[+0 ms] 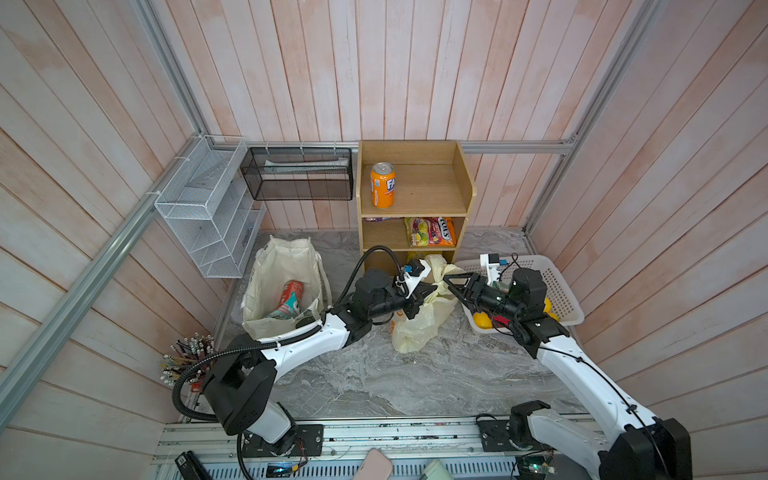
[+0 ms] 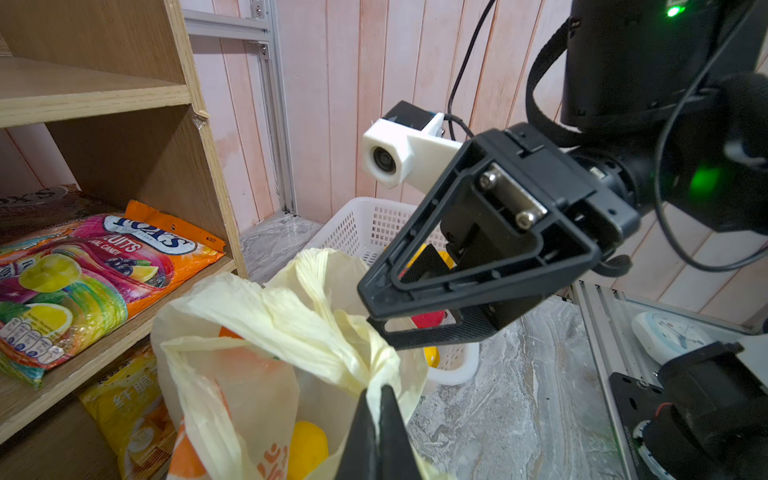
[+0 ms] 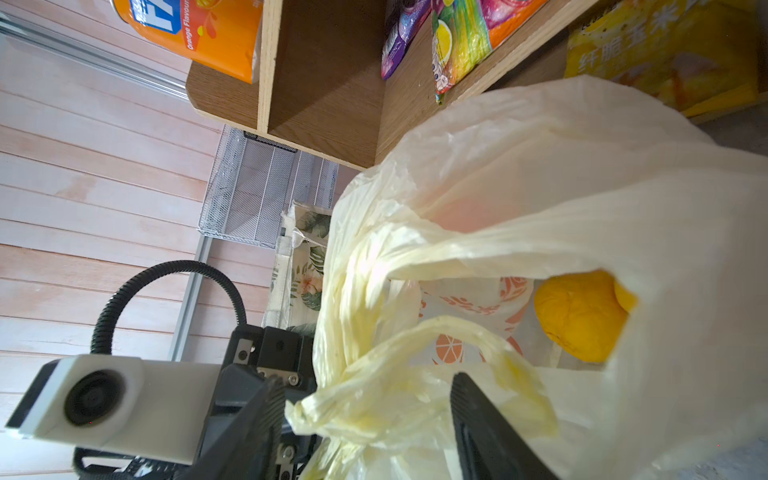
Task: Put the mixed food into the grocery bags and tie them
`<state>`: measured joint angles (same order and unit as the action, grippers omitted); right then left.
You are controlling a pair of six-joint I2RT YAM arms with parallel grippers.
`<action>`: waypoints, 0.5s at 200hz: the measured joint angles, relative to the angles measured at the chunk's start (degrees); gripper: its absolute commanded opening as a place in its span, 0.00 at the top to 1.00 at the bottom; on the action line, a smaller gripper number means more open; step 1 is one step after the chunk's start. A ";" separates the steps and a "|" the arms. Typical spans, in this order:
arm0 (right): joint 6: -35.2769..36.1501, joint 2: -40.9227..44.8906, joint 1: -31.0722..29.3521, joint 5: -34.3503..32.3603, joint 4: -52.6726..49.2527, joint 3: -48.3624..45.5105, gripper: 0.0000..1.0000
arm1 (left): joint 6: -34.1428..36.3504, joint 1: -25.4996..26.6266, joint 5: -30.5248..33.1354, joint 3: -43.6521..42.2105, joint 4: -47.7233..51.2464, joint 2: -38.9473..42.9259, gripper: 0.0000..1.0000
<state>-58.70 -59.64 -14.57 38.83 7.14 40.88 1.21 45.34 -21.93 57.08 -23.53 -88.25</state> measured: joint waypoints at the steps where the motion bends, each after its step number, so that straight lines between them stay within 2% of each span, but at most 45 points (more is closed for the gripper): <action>1: 0.00 0.00 0.00 0.00 -0.07 0.00 0.35 | 0.02 0.00 0.02 0.00 0.00 0.00 1.00; 100: -1.36 -0.39 -4.59 -1.46 -1.68 0.70 0.35 | 1.03 0.00 1.03 0.00 -0.02 0.09 1.00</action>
<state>-60.05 -60.03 -19.16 37.36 5.45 41.58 2.24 45.34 -20.91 57.08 -23.55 -88.16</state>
